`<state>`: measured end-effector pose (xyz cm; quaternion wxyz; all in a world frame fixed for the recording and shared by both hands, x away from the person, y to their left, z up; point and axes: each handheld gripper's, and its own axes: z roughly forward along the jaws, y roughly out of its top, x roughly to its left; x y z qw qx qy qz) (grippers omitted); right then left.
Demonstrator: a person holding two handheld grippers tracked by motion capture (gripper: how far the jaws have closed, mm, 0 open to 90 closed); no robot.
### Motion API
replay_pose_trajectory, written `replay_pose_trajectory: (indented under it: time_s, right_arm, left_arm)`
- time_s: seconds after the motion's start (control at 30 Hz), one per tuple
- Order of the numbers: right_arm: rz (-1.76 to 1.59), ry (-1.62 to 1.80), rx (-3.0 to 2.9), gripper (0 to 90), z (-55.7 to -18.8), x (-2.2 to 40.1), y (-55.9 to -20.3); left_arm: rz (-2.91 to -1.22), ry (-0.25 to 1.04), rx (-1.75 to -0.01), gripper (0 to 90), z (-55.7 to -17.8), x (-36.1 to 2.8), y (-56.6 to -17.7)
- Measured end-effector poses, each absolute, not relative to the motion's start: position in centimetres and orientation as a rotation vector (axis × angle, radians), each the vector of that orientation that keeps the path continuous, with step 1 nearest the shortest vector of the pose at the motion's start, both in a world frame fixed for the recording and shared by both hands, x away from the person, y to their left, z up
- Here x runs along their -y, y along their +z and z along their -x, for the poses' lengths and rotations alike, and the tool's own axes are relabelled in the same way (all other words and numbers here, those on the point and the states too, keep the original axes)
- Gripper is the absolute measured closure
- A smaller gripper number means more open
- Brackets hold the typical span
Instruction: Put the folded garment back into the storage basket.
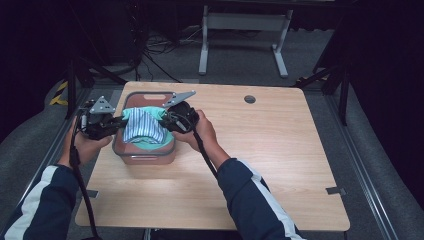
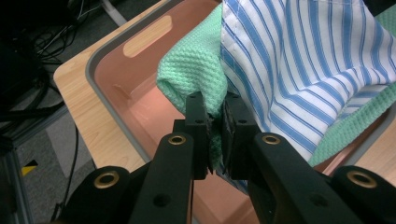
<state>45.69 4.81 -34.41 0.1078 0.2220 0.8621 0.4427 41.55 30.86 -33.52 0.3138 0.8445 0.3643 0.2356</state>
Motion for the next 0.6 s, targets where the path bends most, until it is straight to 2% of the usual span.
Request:
replay_pose_trajectory:
  time_s: [0.6]
  right_arm:
    - [-0.686,1.239,-2.572,82.4,-46.9,-6.6,-36.8]
  left_arm:
    - [-2.251,0.613,-1.004,82.4,-42.6,-31.0,-35.5]
